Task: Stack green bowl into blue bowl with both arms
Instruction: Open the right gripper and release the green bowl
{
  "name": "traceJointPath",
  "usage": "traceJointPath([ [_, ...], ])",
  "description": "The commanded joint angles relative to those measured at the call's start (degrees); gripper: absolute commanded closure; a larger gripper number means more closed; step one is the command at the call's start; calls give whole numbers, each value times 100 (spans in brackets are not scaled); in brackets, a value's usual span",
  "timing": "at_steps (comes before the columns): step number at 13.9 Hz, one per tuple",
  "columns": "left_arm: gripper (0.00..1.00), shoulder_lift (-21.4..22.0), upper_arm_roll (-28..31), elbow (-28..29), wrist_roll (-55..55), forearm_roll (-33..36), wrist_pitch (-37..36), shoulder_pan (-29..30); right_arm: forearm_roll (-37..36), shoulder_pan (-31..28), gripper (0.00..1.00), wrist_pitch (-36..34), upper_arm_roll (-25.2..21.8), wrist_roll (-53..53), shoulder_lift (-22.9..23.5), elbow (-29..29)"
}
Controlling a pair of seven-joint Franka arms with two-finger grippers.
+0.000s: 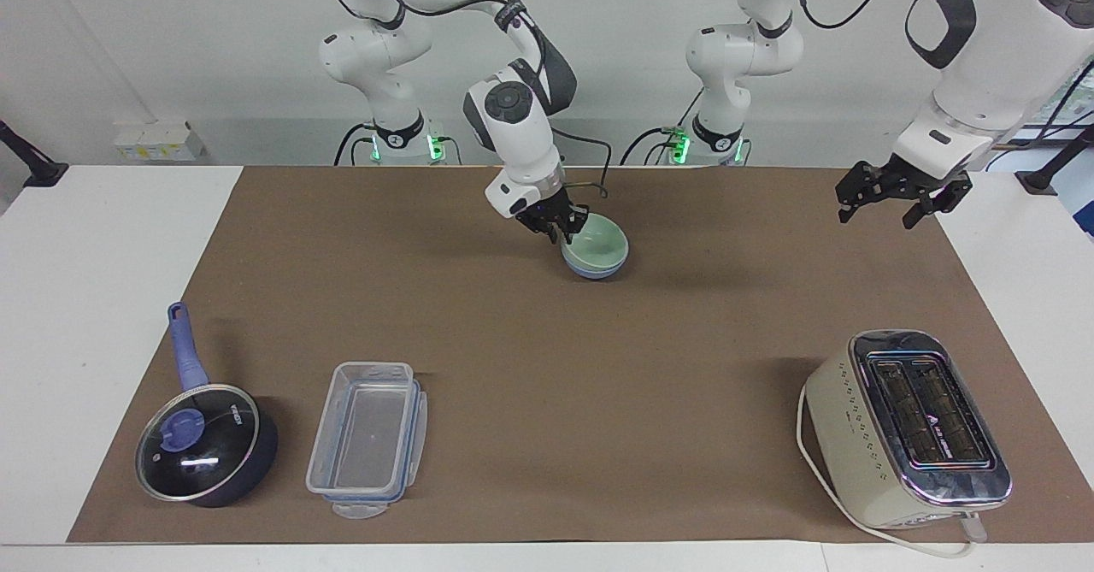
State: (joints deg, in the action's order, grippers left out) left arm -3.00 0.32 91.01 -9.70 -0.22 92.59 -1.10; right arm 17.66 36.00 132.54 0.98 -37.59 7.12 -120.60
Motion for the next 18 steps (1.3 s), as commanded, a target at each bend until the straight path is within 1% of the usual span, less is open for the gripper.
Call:
traceJointPath([
  [1,0,-34,-49,-83,47,13,-13,66,-44,-111,70,-123,25,217,-123,-87],
  [7,0,-43,-49,-83,47,13,-13,66,-44,-146,70,-106,34,217,-115,-148],
  [12,0,-34,-49,-83,47,13,-13,66,-35,-120,70,-141,52,147,-114,1],
  [15,0,-43,-49,-83,47,13,-13,66,-70,-190,68,-737,-9,278,-290,326],
  [16,0,-43,-49,-83,47,13,-13,66,-70,-295,68,-852,-18,444,-430,318],
  [18,0,-43,-49,-83,38,13,-13,66,-140,-698,64,-1167,-18,866,-719,318],
])
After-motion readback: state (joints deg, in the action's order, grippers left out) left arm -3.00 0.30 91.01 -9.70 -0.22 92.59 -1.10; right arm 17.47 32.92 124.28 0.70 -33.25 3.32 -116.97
